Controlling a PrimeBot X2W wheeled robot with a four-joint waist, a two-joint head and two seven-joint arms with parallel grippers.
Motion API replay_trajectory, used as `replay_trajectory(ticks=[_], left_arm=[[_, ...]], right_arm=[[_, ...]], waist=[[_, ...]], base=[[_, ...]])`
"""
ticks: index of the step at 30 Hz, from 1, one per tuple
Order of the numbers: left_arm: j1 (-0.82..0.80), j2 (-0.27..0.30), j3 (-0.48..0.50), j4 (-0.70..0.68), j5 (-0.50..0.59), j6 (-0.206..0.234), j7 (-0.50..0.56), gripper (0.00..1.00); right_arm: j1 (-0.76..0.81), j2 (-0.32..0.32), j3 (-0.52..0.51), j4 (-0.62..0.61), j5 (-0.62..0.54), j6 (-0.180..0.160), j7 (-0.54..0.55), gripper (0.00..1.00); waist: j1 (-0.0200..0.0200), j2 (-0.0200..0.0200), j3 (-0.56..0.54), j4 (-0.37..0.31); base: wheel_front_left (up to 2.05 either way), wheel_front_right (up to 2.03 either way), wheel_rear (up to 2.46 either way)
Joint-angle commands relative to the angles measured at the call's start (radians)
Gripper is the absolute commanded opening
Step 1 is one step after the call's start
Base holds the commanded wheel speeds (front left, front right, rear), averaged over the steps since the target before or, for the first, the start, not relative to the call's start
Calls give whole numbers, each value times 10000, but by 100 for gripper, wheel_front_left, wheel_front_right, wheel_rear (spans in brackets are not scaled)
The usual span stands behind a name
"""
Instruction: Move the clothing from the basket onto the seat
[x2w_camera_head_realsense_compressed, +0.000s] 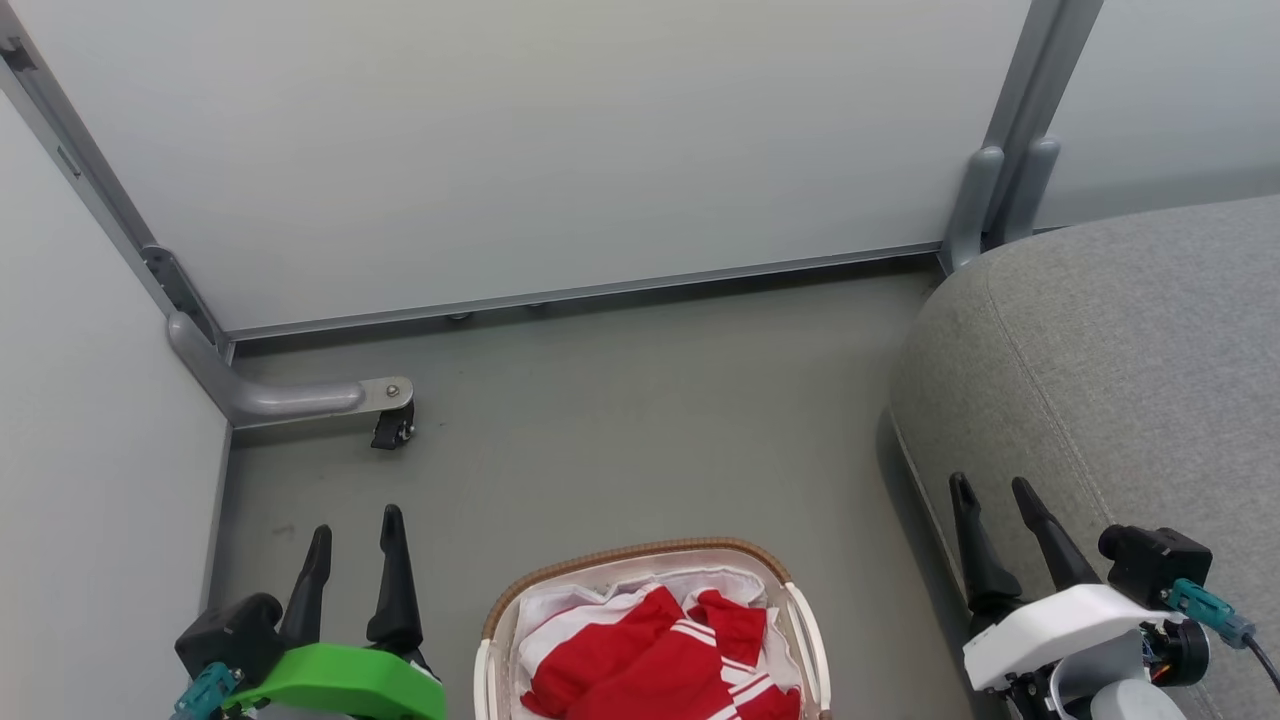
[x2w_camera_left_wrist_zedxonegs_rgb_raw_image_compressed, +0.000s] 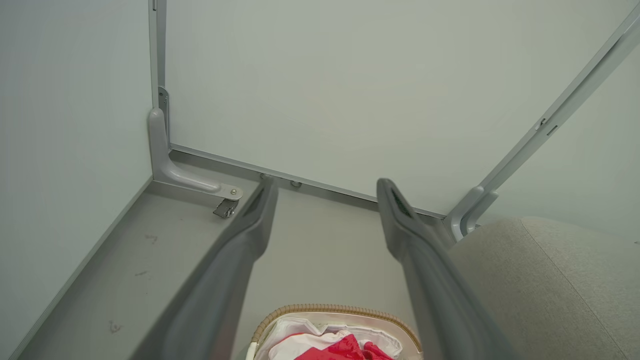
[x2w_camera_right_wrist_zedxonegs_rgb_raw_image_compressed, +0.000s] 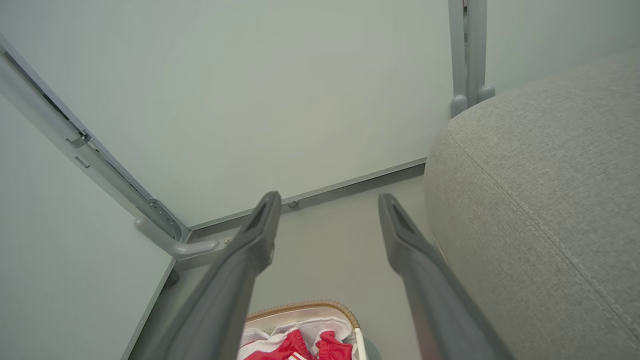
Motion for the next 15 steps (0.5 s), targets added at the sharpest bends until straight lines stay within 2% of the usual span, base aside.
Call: replay_trajectory(ticks=[1,15], left_arm=[[108,70,-55,-10,249,35,-89,100],[195,77,-235,375,1226,162,-390,100]], right_arm=[[22,-65,22,-25,-294,5,-110,100],[105,-76,154,25,-1515,5,-430,100]], waist=[[0,-1,4,6],[0,-1,-20,17]], base=[[0,0,0],[0,0,0]])
